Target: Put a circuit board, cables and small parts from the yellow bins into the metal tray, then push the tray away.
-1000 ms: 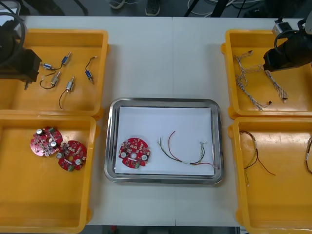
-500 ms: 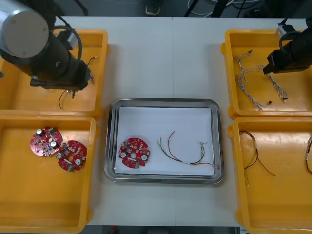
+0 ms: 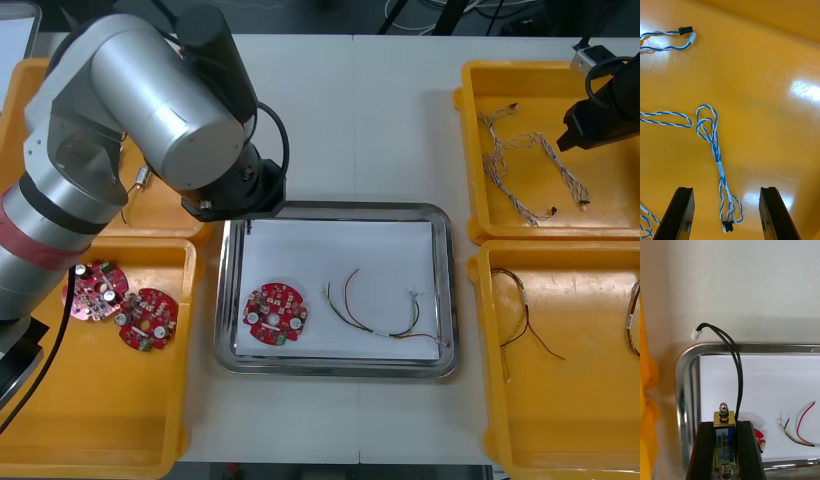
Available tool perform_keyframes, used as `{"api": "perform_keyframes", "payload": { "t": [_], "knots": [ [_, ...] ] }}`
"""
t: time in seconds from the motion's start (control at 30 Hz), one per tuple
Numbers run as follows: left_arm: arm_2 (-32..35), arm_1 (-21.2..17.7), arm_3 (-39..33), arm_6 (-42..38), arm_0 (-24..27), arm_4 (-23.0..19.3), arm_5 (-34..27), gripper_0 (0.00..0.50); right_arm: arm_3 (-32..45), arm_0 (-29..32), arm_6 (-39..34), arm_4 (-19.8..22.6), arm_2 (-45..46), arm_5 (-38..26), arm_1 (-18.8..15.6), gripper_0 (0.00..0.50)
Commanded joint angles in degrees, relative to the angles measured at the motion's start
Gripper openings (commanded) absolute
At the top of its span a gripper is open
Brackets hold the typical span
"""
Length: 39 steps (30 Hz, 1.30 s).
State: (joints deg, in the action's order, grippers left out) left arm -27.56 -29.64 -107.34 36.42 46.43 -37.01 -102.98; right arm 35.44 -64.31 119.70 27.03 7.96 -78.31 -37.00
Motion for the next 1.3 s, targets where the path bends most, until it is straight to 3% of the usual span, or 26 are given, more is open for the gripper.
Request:
{"api": "perform_keyframes", "payload": {
  "t": [0.03, 0.5, 0.87, 1.17, 1.2, 1.23, 1.27, 1.3],
  "knots": [
    [-5.5, 1.0, -1.9, 0.2, 2.4, 1.8, 3.3, 0.0, -5.8, -7.1, 1.9, -0.7, 1.3, 0.9, -2.6, 0.5],
    [-15.1, 1.1, 5.4, -1.4, 1.9, 3.9, 12.8, 0.0, -17.5, -11.5, 9.0, -2.7, 0.8, 9.6, -2.6, 0.5],
    [-16.4, 1.0, 11.7, -0.5, 1.8, 4.9, 16.2, 0.0, -26.5, -13.6, 10.6, -2.4, 0.8, 17.1, -2.3, 0.5],
    [-16.4, 0.5, 12.7, 0.1, 1.8, 5.5, 16.6, 0.007, -27.6, -13.7, 10.6, -2.3, 1.3, 18.4, -1.1, 0.5],
    [-16.4, 0.4, 12.7, 0.1, 1.8, 5.4, 16.6, 0.058, -27.8, -13.7, 10.6, -2.4, 1.4, 18.5, -1.1, 0.5],
    [-16.4, 0.3, 12.7, 0.1, 1.9, 5.3, 16.6, 0.237, -28.6, -13.7, 10.8, -2.3, 2.0, 19.2, -1.0, 0.5],
    [-16.4, 0.1, 12.5, 0.1, 1.8, 5.3, 16.7, 0.384, -29.3, -13.7, 10.9, -2.3, 2.5, 19.8, -1.0, 0.5],
    [-16.4, 0.0, 12.4, 0.1, 1.9, 5.3, 16.6, 0.423, -29.6, -13.7, 10.9, -2.3, 2.9, 20.0, -1.1, 0.5]
  ]
}}
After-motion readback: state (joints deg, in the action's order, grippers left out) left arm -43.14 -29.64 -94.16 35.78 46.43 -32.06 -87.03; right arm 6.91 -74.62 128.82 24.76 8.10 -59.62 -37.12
